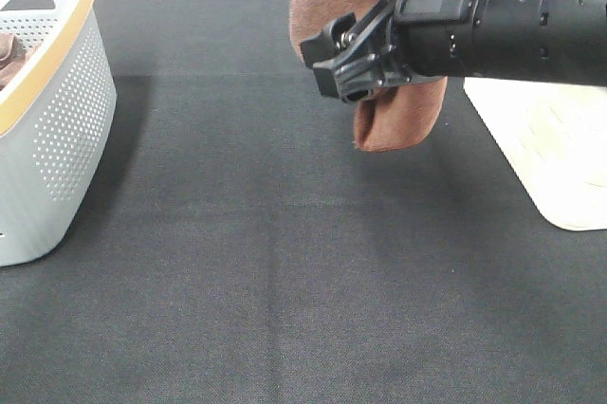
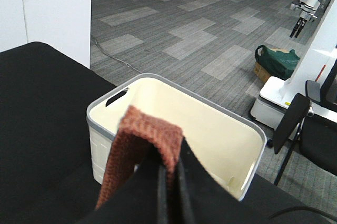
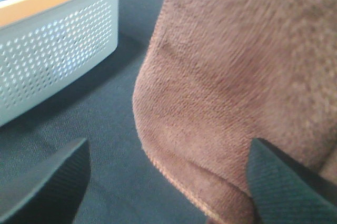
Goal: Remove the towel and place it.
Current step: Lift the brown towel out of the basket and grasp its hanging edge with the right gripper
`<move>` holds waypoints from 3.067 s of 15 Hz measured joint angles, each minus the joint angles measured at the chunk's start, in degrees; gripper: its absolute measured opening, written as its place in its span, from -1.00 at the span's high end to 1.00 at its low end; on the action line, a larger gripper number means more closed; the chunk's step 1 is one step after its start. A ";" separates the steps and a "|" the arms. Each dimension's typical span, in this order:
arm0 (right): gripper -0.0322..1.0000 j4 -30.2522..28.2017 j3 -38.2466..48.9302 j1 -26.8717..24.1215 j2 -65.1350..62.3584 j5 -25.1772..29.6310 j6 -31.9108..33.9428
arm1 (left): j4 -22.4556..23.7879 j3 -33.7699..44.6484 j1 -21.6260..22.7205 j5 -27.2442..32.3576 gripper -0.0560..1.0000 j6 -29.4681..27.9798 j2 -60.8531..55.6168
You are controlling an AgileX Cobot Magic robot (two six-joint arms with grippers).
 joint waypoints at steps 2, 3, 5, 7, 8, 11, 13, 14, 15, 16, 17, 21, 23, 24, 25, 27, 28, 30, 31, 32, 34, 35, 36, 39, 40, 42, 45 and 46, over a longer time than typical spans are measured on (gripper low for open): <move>-0.58 0.00 0.00 0.00 0.00 -0.17 0.63 | 1.15 0.00 0.00 0.17 0.89 0.00 -0.69; -0.61 0.00 0.00 0.00 0.00 -0.29 0.74 | 1.78 0.00 0.00 0.23 0.89 0.00 -1.20; -0.69 0.00 0.00 0.00 0.00 -0.63 1.03 | 2.52 0.00 0.00 0.34 0.89 -1.49 -1.72; -0.76 0.00 0.00 0.00 0.00 -0.63 3.09 | 2.58 0.00 0.00 1.49 0.89 -3.44 -1.78; -0.78 0.00 0.00 0.00 0.00 -0.69 4.30 | 2.58 0.00 0.00 2.46 0.89 -3.90 -1.78; -0.81 0.06 0.00 0.00 0.00 -2.52 8.08 | 1.60 0.00 0.00 4.07 0.89 -4.18 -1.78; -0.81 0.17 0.00 0.00 0.00 -3.38 8.37 | 2.18 0.00 0.00 4.07 0.89 -4.18 -1.89; -0.81 0.17 0.00 0.00 0.00 -3.38 8.37 | 2.18 0.00 0.00 4.07 0.89 -4.18 -1.89; -0.81 1.55 0.00 0.00 0.00 -4.13 8.54 | 3.15 0.00 0.00 4.07 0.89 -4.18 -2.01; -0.81 2.52 0.00 0.00 0.00 -4.87 8.54 | 3.72 0.00 0.00 4.07 0.89 -4.53 -2.01; -0.81 3.38 0.00 0.00 0.00 -5.56 8.54 | 3.90 0.00 0.00 4.07 0.89 -5.04 -2.01; -0.81 4.35 0.00 0.00 0.00 -5.96 8.54 | 4.01 0.00 0.00 1.26 0.89 -5.39 -2.86; -0.81 4.35 0.00 0.00 0.00 -5.96 8.54 | 3.84 0.00 -0.06 -1.55 0.89 -5.79 -3.09; -0.81 4.35 0.00 0.00 0.00 -6.02 8.54 | 3.90 0.00 -0.57 -1.89 0.89 -5.84 -3.15; -0.81 4.35 0.00 0.00 0.00 -6.02 8.54 | 4.13 0.00 -2.01 -1.89 0.89 -5.84 -3.27; -0.81 4.35 0.00 0.00 0.00 -6.02 8.54 | 6.19 0.00 -3.44 -1.89 0.89 -5.84 -3.32; -0.81 4.35 0.00 0.00 0.00 -6.02 8.54 | 6.19 0.00 -3.44 -1.89 0.89 -5.84 -3.32; -0.81 4.35 0.00 0.00 0.00 -6.02 8.54 | 8.08 0.00 -3.38 -1.89 0.89 -5.84 -3.32; -0.78 4.35 0.00 0.00 0.00 -6.02 8.54 | 9.00 0.00 -3.38 -1.89 0.89 -5.84 -3.32; -0.72 4.35 0.00 0.00 0.00 -6.02 8.54 | 10.66 0.00 -3.38 -1.89 0.89 -5.84 -3.32; -0.68 4.35 0.00 0.00 0.00 -5.90 8.54 | 14.44 0.00 -3.38 -1.89 0.89 -7.33 -3.32; -0.67 4.35 0.00 0.00 0.00 -5.61 8.54 | 17.36 0.00 -3.38 -1.83 0.89 -8.88 -3.32; -0.67 4.35 0.00 0.00 0.00 -5.50 8.54 | 20.51 0.00 -3.38 -1.78 0.89 -10.49 -3.32; -0.67 4.35 0.00 0.00 0.00 -5.44 8.54 | 32.83 0.00 -3.38 2.29 0.89 -19.71 -3.61; -0.67 4.35 0.00 0.00 0.00 -5.39 8.54 | 35.12 0.00 -3.38 4.01 0.89 -22.06 -3.84; -0.64 4.35 0.00 0.00 0.00 -5.39 8.54 | 37.01 0.00 -3.38 6.53 0.89 -24.92 -4.07; -0.50 4.01 0.00 0.00 0.00 -4.70 8.54 | 37.01 0.00 -3.38 7.91 0.89 -25.78 -4.07; -0.40 3.38 0.00 0.00 0.00 -3.90 8.54 | 37.07 0.00 -3.38 8.25 0.89 -26.18 -4.07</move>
